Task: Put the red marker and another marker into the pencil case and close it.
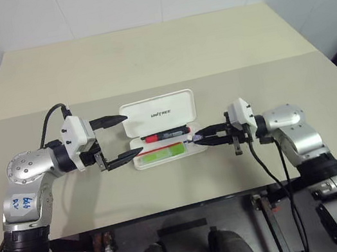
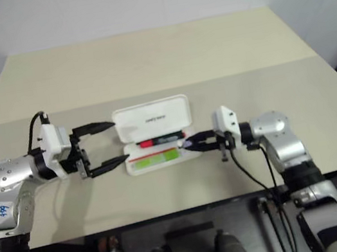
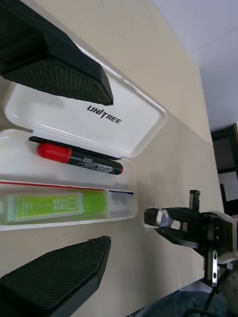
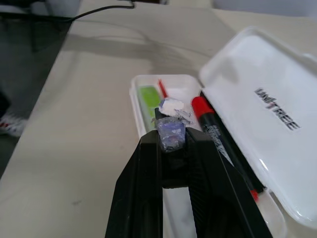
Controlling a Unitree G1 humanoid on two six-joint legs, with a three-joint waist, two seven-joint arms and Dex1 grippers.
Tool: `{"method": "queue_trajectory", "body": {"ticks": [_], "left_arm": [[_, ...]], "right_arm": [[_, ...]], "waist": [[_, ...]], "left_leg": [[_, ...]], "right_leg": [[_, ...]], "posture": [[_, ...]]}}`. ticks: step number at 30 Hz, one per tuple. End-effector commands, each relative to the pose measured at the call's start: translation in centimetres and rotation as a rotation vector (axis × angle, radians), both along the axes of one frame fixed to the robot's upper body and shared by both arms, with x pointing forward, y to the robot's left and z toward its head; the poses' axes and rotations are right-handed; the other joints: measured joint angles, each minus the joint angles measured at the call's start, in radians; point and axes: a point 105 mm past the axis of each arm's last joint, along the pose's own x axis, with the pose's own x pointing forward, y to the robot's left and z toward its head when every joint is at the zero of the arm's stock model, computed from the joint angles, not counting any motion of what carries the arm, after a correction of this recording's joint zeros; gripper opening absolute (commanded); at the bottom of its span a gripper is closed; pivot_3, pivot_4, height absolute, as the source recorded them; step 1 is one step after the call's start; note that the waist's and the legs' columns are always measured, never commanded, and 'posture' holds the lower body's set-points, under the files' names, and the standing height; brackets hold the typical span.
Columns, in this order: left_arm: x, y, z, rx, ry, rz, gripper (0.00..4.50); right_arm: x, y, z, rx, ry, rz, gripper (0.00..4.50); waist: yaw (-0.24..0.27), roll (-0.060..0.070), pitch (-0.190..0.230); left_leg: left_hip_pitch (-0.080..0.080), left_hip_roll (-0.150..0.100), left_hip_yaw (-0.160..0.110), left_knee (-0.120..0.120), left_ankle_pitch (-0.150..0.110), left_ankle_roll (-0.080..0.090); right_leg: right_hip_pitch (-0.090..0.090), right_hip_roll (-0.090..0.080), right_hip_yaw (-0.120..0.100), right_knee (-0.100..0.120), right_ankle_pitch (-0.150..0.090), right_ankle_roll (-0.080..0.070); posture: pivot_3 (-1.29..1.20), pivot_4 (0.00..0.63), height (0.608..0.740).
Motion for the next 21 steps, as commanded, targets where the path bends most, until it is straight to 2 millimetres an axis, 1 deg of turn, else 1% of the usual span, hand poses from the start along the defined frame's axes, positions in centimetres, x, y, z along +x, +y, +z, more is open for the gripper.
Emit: {"method": "queue_trajectory", "body": {"ticks": [1, 7, 12, 15, 21], "left_arm": [[-0.4, -0.1, 0.4, -0.001, -0.023, -0.009, 4.5], [-0.6, 0.1, 0.4, 0.003, -0.026, 0.0, 4.5], [-0.7, 0.2, 0.5, 0.004, -0.028, 0.01, 4.5], [-0.7, 0.2, 0.5, 0.003, -0.028, 0.013, 4.5], [-0.5, 0.1, 0.6, 0.002, -0.031, 0.012, 4.5]], "right_arm": [[0.6, 0.3, -0.2, -0.039, -0.041, 0.03, 0.34], [2.1, 0.2, -0.5, -0.076, -0.047, 0.033, 0.34], [2.6, -0.8, -0.8, -0.106, -0.049, 0.025, 0.34], [2.9, -1.5, -0.5, -0.11, -0.052, 0.011, 0.34], [2.8, -1.9, -0.6, -0.12, -0.049, 0.015, 0.34]], "waist": [[0.0, 0.0, 0.0], [0.0, 0.0, 0.0], [0.001, 0.0, 0.0], [0.0, 0.0, 0.0], [0.0, 0.0, 0.0]], "left_leg": [[0.0, 0.0, 0.0, 0.0, 0.0, 0.0], [-0.001, 0.0, 0.001, 0.0, 0.001, -0.003], [-0.001, 0.001, 0.001, 0.0, 0.001, -0.005], [-0.001, 0.001, 0.001, 0.0, 0.001, -0.005], [0.0, 0.001, 0.002, 0.0, 0.001, -0.005]], "right_leg": [[0.0, 0.0, 0.0, 0.0, 0.0, 0.0], [0.0, 0.0, 0.001, 0.001, 0.0, 0.0], [0.0, 0.001, 0.001, 0.001, 0.0, 0.0], [0.0, 0.001, 0.001, 0.001, 0.0, 0.0], [0.0, 0.001, 0.001, 0.001, 0.0, 0.0]], "posture": [[0.0, 0.15, 0.74], [0.0, 0.15, 0.74], [0.0, 0.15, 0.74], [0.0, 0.15, 0.74], [0.0, 0.15, 0.74]]}}
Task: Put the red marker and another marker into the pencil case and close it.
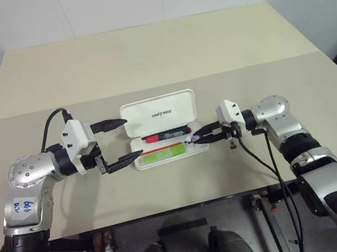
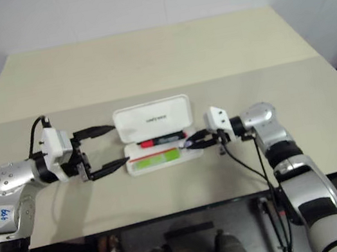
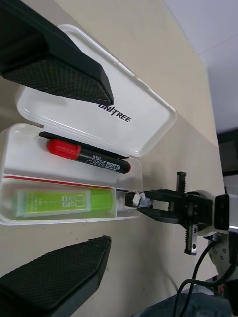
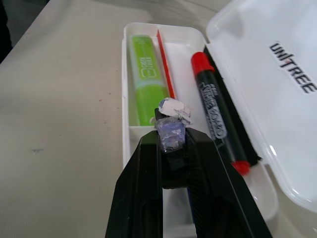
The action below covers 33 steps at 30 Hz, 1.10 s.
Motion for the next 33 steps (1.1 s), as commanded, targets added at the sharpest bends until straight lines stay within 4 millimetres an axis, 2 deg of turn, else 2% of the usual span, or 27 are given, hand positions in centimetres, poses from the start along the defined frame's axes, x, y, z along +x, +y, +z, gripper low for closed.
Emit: {"method": "queue_trajectory", "body": {"ticks": [1, 7, 8, 16, 18, 24, 31, 33], "left_arm": [[-0.3, -0.2, 1.1, 0.005, -0.049, -0.01, 4.5], [-0.2, -0.2, 1.3, 0.006, -0.054, -0.016, 4.5], [-0.2, -0.2, 1.3, 0.007, -0.055, -0.017, 4.5], [-0.2, -0.2, 1.4, 0.009, -0.056, -0.016, 4.5], [-0.2, -0.2, 1.4, 0.009, -0.057, -0.015, 4.5], [-0.1, -0.2, 1.4, 0.006, -0.056, -0.012, 4.5], [-0.4, 1.2, 0.7, -0.003, -0.024, 0.008, 4.5], [-0.6, 1.8, 0.5, -0.023, -0.007, 0.021, 4.12]], "right_arm": [[0.0, -0.5, 1.0, -0.004, -0.039, 0.019, 0.34], [0.1, -0.5, 0.8, 0.002, -0.025, 0.009, 0.34], [0.1, -0.4, 0.8, 0.002, -0.022, 0.013, 1.1], [0.2, -0.1, 0.8, 0.007, -0.047, 0.013, 3.93], [0.3, 0.0, 1.0, 0.017, -0.062, 0.009, 4.48], [0.0, 0.2, 3.1, 0.082, -0.115, 0.023, 4.48], [-2.1, -3.3, 5.6, 0.181, -0.144, -0.094, 4.48], [-2.7, -5.0, 6.1, 0.202, -0.148, -0.169, 4.5]], "waist": [[0.0, 0.0, 0.0], [0.0, 0.0, 0.0], [0.0, 0.0, 0.0], [0.0, 0.0, 0.0], [0.0, 0.0, 0.0], [0.0, 0.0, 0.0], [0.011, 0.0, 0.0], [0.009, 0.0, 0.0]], "left_leg": [[0.0, 0.0, 0.0, 0.0, 0.0, 0.0], [0.0, 0.0, 0.0, 0.0, 0.0, 0.0], [0.0, 0.0, 0.0, 0.0, 0.0, 0.0], [0.0, 0.001, 0.0, 0.0, 0.0, -0.001], [0.0, 0.001, 0.001, 0.0, 0.0, -0.001], [0.0, 0.002, 0.001, 0.0, 0.0, -0.001], [-0.001, 0.003, 0.001, 0.0, -0.002, -0.002], [0.0, 0.003, 0.003, 0.001, -0.003, -0.002]], "right_leg": [[0.0, 0.0, 0.0, 0.0, 0.0, 0.0], [0.0, 0.0, 0.0, 0.0, 0.0, 0.0], [0.0, 0.0, 0.0, 0.0, 0.0, 0.0], [0.0, 0.001, 0.0, 0.0, 0.0, 0.0], [0.0, 0.001, 0.0, 0.0, 0.0, 0.0], [0.0, 0.002, 0.001, 0.0, 0.0, 0.0], [0.0, 0.003, 0.001, -0.001, 0.0, -0.001], [0.0, 0.003, 0.001, -0.001, 0.0, -0.001]], "posture": [[0.0, 0.15, 0.74], [0.0, 0.15, 0.74], [0.0, 0.15, 0.74], [0.0, 0.15, 0.74], [0.0, 0.15, 0.74], [0.0, 0.15, 0.74], [0.0, 0.15, 0.74], [0.0, 0.15, 0.74]]}}
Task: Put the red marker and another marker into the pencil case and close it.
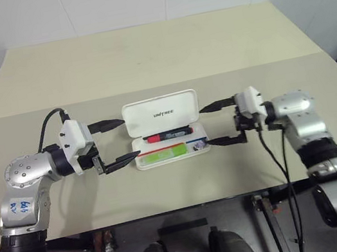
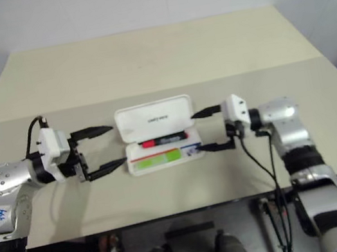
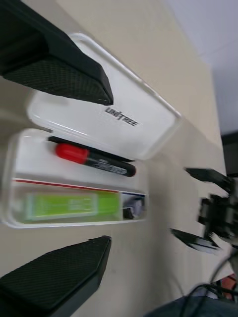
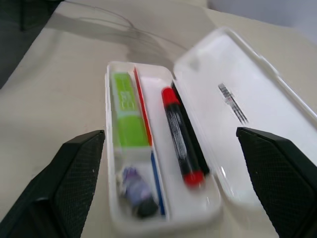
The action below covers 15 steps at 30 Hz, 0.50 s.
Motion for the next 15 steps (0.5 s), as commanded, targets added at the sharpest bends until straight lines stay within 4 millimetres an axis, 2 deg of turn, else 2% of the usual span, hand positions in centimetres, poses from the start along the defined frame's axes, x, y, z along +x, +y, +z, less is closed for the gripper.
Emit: {"method": "queue_trajectory", "body": {"ticks": [1, 6, 12, 13, 15], "left_arm": [[-0.4, 1.1, 0.4, -0.039, -0.012, 0.011, 3.89], [-0.1, 2.0, 0.0, -0.052, -0.01, 0.042, 2.28], [0.9, 2.0, 0.2, -0.083, -0.051, 0.072, 0.18], [1.1, 2.0, 0.2, -0.093, -0.056, 0.076, 0.05], [1.3, 2.0, 0.1, -0.098, -0.065, 0.092, 0.05]], "right_arm": [[-1.1, -2.6, 2.8, 0.072, -0.059, -0.113, 4.5], [-2.3, -4.8, 2.7, 0.072, -0.046, -0.234, 4.5], [-2.9, -4.5, 2.7, 0.076, -0.055, -0.263, 4.5], [-2.9, -4.4, 2.7, 0.073, -0.058, -0.262, 4.5], [-3.0, -4.2, 2.7, 0.073, -0.06, -0.264, 4.5]], "waist": [[-0.003, 0.0, 0.0], [-0.005, 0.0, 0.0], [-0.008, 0.0, 0.0], [-0.007, 0.0, 0.0], [-0.007, 0.0, 0.0]], "left_leg": [[0.0, 0.0, 0.0, 0.0, 0.0, 0.0], [0.001, 0.002, 0.001, 0.0, -0.001, -0.001], [0.003, 0.004, 0.003, 0.001, -0.002, 0.002], [0.003, 0.004, 0.003, 0.001, -0.002, 0.002], [0.002, 0.004, 0.003, 0.001, -0.002, 0.002]], "right_leg": [[0.0, 0.0, 0.0, 0.0, 0.0, 0.0], [-0.001, 0.001, 0.001, -0.002, 0.0, -0.001], [-0.001, 0.002, 0.002, -0.001, 0.001, -0.003], [-0.001, 0.003, 0.002, -0.001, 0.001, -0.003], [-0.001, 0.003, 0.002, -0.001, 0.001, -0.003]], "posture": [[0.0, 0.15, 0.74], [0.0, 0.15, 0.74], [0.0, 0.15, 0.74], [0.0, 0.15, 0.74], [0.0, 0.15, 0.74]]}}
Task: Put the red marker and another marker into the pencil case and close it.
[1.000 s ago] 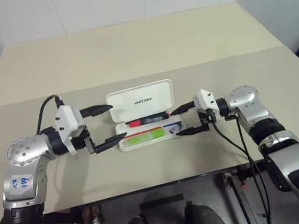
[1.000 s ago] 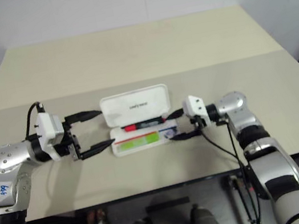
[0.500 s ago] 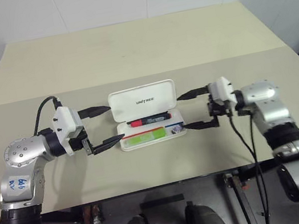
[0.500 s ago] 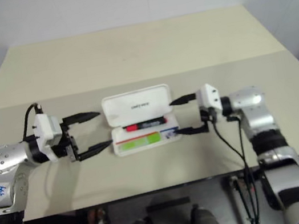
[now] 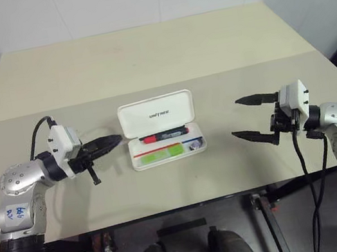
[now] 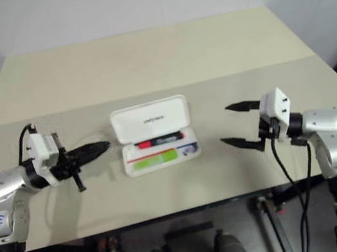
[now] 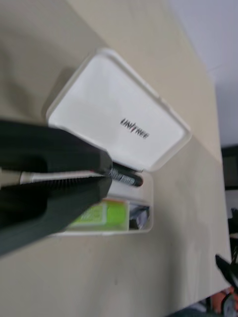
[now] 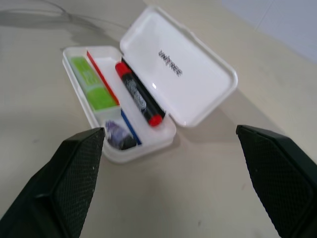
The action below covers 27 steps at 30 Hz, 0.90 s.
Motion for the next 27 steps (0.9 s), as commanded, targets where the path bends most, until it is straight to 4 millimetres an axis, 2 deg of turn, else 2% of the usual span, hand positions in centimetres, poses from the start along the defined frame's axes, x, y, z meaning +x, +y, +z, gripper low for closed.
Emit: {"method": "queue_trajectory", "body": {"ticks": [1, 8, 14, 17, 20, 23, 27], "left_arm": [[0.6, 0.4, 0.9, -0.009, -0.07, 0.051, 0.05], [3.6, 3.3, 2.0, -0.13, -0.159, 0.386, 0.05], [5.6, 4.3, 0.6, -0.138, -0.1, 0.555, 0.05], [7.6, 2.8, -1.1, -0.149, 0.011, 0.551, 0.05], [8.7, 1.1, -1.3, -0.155, 0.037, 0.507, 0.05], [9.3, -0.7, -1.1, -0.162, 0.053, 0.437, 0.05], [9.5, -2.3, 0.2, -0.192, 0.02, 0.357, 0.05]], "right_arm": [[-0.4, 0.0, 1.2, 0.006, -0.046, -0.008, 4.5], [-0.3, 0.2, 1.3, 0.014, -0.054, -0.016, 4.5], [-0.5, 1.0, 1.4, 0.027, -0.059, -0.008, 4.5], [-0.6, 1.4, 1.5, 0.034, -0.063, -0.001, 4.5], [-0.7, 1.7, 1.5, 0.036, -0.063, 0.003, 4.5], [-0.9, 1.9, 1.5, 0.039, -0.062, 0.007, 4.5], [-1.2, 2.3, 1.5, 0.049, -0.065, 0.013, 4.5]], "waist": [[0.0, 0.0, 0.0], [0.005, 0.0, 0.0], [0.006, 0.0, 0.0], [0.019, 0.0, 0.0], [0.029, 0.0, 0.0], [0.03, 0.0, 0.0], [0.03, 0.0, 0.0]], "left_leg": [[0.0, 0.0, 0.0, 0.0, 0.0, 0.0], [0.0, 0.0, 0.0, 0.001, 0.0, 0.001], [0.0, 0.0, 0.0, 0.001, 0.0, 0.0], [0.0, 0.0, 0.001, 0.002, 0.0, 0.0], [-0.001, 0.0, 0.0, 0.003, 0.0, 0.0], [-0.001, -0.001, 0.001, 0.004, 0.0, 0.0], [-0.002, 0.0, 0.001, 0.003, 0.002, -0.003]], "right_leg": [[0.0, 0.0, 0.0, 0.0, 0.0, 0.0], [0.0, 0.0, 0.0, 0.0, 0.0, 0.0], [0.0, 0.0, 0.0, 0.001, 0.0, 0.0], [0.0, 0.0, 0.0, 0.001, 0.0, 0.0], [0.0, 0.001, 0.0, 0.002, 0.0, 0.001], [0.0, 0.001, 0.0, 0.001, 0.0, 0.001], [0.0, 0.001, 0.0, 0.001, 0.0, 0.001]], "posture": [[0.0, 0.15, 0.74], [0.0, 0.15, 0.74], [0.0, 0.15, 0.74], [0.0, 0.15, 0.74], [0.0, 0.15, 0.74], [0.0, 0.15, 0.74], [0.0, 0.15, 0.74]]}}
